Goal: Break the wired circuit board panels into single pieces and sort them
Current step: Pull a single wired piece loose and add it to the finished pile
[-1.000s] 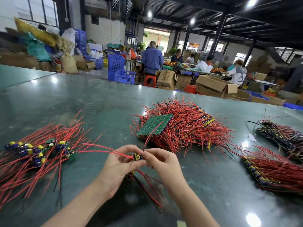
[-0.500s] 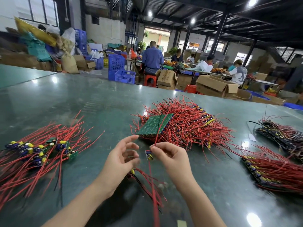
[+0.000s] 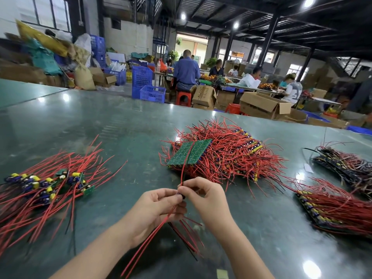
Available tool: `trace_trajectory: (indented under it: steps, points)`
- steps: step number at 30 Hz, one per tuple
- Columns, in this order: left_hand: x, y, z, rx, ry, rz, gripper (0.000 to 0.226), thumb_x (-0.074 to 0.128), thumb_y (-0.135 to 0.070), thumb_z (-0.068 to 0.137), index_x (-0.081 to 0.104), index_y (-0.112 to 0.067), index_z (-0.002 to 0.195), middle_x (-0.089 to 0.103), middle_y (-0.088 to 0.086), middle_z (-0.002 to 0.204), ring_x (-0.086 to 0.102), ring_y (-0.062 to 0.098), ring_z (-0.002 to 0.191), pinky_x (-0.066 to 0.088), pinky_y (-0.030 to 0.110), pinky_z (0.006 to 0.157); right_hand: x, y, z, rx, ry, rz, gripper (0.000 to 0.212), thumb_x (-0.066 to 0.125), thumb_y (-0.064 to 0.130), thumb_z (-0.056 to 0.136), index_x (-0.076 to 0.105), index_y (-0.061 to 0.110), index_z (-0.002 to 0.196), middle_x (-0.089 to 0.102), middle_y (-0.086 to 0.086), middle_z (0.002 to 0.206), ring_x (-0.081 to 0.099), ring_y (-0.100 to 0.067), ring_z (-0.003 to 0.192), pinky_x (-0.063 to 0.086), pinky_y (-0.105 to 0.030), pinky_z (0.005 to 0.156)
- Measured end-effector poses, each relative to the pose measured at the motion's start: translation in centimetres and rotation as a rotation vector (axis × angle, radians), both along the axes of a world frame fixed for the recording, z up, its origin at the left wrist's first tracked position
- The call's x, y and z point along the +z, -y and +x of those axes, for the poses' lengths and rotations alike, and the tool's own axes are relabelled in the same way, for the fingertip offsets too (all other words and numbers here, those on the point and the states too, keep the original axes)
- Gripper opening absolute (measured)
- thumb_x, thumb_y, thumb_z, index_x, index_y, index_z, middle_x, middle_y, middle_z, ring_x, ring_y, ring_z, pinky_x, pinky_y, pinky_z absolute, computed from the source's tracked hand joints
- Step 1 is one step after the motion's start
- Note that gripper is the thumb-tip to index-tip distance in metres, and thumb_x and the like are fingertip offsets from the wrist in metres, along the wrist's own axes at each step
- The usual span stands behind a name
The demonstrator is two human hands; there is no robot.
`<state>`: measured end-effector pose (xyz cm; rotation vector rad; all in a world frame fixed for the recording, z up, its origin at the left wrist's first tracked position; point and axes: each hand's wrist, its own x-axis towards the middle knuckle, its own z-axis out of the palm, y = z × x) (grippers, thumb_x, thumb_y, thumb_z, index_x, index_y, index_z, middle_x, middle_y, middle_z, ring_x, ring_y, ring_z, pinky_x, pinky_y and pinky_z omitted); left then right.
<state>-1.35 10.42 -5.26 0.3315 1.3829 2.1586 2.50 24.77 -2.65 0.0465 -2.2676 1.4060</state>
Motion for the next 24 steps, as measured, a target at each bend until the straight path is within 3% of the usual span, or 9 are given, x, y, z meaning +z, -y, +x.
trace_trajectory:
  steps: [8, 13, 20, 24]
  points:
    - [0.6, 0.1, 0.0, -0.065, 0.083, -0.002, 0.014, 0.067, -0.005, 0.066, 0.073, -0.009, 0.077, 0.071, 0.021, 0.084, 0.071, 0.025, 0.068, 0.057, 0.029, 0.06, -0.2, 0.3, -0.1, -0.065, 0.025, -0.123, 0.027, 0.066, 0.006, 0.085, 0.063, 0.028, 0.07, 0.066, 0.01, 0.07, 0.056, 0.0, 0.067, 0.046, -0.02, 0.069]
    - [1.0, -0.2, 0.1, -0.085, 0.098, 0.03, 0.017, 0.065, -0.006, 0.067, 0.067, -0.009, 0.084, 0.07, 0.018, 0.086, 0.07, 0.023, 0.068, 0.058, 0.031, 0.066, -1.0, 0.8, -0.4, -0.147, 0.006, -0.282, 0.018, 0.066, 0.011, 0.086, 0.067, 0.022, 0.072, 0.066, 0.011, 0.069, 0.058, 0.0, 0.069, 0.047, -0.02, 0.072]
    - [1.3, 0.0, 0.5, -0.058, 0.102, 0.038, 0.028, 0.064, -0.007, 0.068, 0.062, 0.0, 0.095, 0.069, 0.019, 0.083, 0.069, 0.021, 0.064, 0.058, 0.034, 0.061, -0.6, 0.0, -0.4, 0.057, 0.083, -0.408, 0.012, 0.066, 0.012, 0.086, 0.068, 0.017, 0.075, 0.066, 0.01, 0.067, 0.056, 0.001, 0.064, 0.044, -0.013, 0.065]
    - [1.4, -0.2, 0.8, 0.012, 0.065, -0.008, 0.024, 0.069, -0.011, 0.067, 0.064, -0.001, 0.087, 0.069, 0.018, 0.078, 0.066, 0.019, 0.059, 0.057, 0.029, 0.058, -0.4, -0.1, -0.3, 0.098, 0.077, -0.401, 0.009, 0.066, 0.01, 0.086, 0.068, 0.015, 0.078, 0.064, 0.01, 0.066, 0.053, 0.003, 0.061, 0.042, -0.01, 0.062]
